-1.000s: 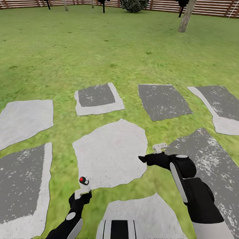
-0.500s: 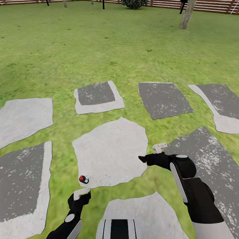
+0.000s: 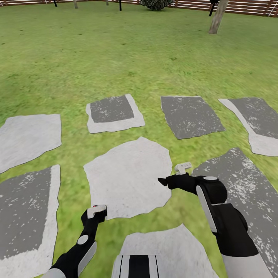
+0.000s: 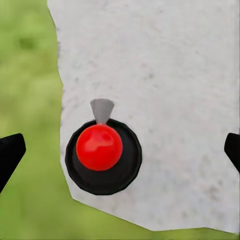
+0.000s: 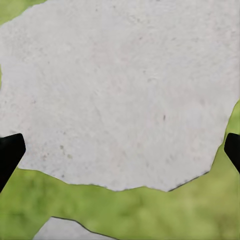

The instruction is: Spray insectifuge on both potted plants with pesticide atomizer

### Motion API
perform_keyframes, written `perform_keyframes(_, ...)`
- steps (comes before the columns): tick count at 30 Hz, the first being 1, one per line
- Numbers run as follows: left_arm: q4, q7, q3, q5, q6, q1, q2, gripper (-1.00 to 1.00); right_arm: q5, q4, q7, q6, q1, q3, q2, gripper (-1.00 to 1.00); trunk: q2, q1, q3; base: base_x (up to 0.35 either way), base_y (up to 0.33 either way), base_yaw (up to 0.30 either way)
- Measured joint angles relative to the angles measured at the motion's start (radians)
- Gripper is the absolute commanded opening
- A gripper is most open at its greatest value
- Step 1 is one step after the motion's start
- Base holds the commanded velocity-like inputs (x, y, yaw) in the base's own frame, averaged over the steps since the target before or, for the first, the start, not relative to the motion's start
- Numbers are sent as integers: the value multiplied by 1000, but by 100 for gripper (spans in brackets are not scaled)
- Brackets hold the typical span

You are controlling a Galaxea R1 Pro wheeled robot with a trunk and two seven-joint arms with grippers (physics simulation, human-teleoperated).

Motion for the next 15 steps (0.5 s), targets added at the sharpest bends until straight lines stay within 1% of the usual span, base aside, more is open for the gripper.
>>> perform_keyframes(8, -1, 0, 0, 0, 0, 0, 0, 100, 0, 0, -1, 0, 0, 0, 0, 100, 0, 0, 0, 0, 0, 0)
perform_keyframes(12, 16, 1, -20, -6, 1, 20, -5, 100, -2, 21, -21, -9, -6, -5, 2, 100, 0, 0, 0, 0, 0, 0)
perform_keyframes(15, 20, 1, -25, -7, 1, 25, -6, 100, -2, 32, -25, -13, -7, -6, 3, 100, 0, 0, 0, 0, 0, 0)
